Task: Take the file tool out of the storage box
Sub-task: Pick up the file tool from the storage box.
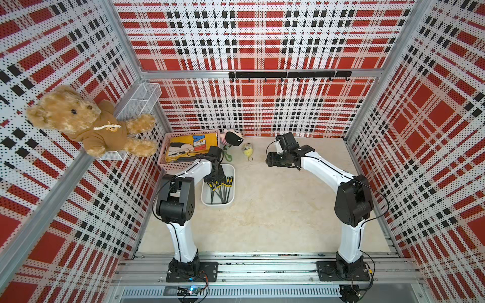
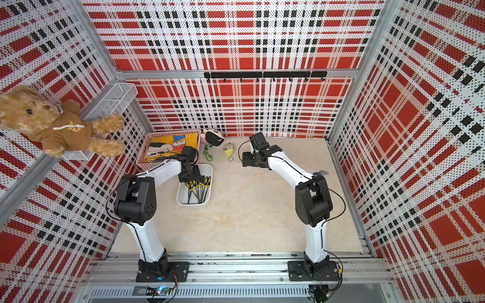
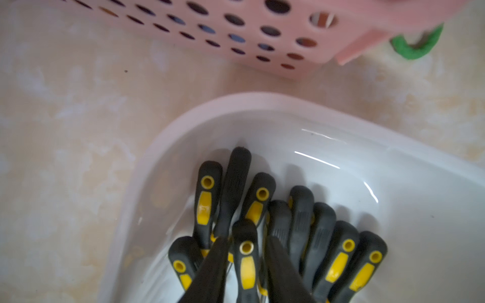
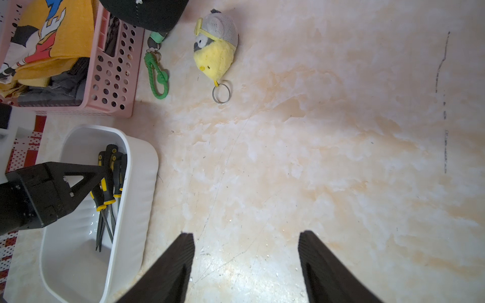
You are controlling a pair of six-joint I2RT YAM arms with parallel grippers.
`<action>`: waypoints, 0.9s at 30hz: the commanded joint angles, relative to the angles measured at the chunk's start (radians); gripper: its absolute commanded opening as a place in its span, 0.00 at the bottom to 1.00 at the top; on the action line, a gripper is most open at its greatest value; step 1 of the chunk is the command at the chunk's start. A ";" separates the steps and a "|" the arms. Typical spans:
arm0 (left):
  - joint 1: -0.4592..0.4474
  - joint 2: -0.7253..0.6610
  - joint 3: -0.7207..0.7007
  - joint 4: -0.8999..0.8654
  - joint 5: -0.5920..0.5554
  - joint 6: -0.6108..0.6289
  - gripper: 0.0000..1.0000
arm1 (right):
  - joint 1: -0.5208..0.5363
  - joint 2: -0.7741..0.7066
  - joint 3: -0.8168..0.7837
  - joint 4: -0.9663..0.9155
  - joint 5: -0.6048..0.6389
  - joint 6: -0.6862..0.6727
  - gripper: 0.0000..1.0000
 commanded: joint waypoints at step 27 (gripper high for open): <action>-0.033 0.005 0.131 -0.033 -0.006 0.040 0.00 | -0.008 -0.021 -0.018 0.002 0.018 0.005 0.71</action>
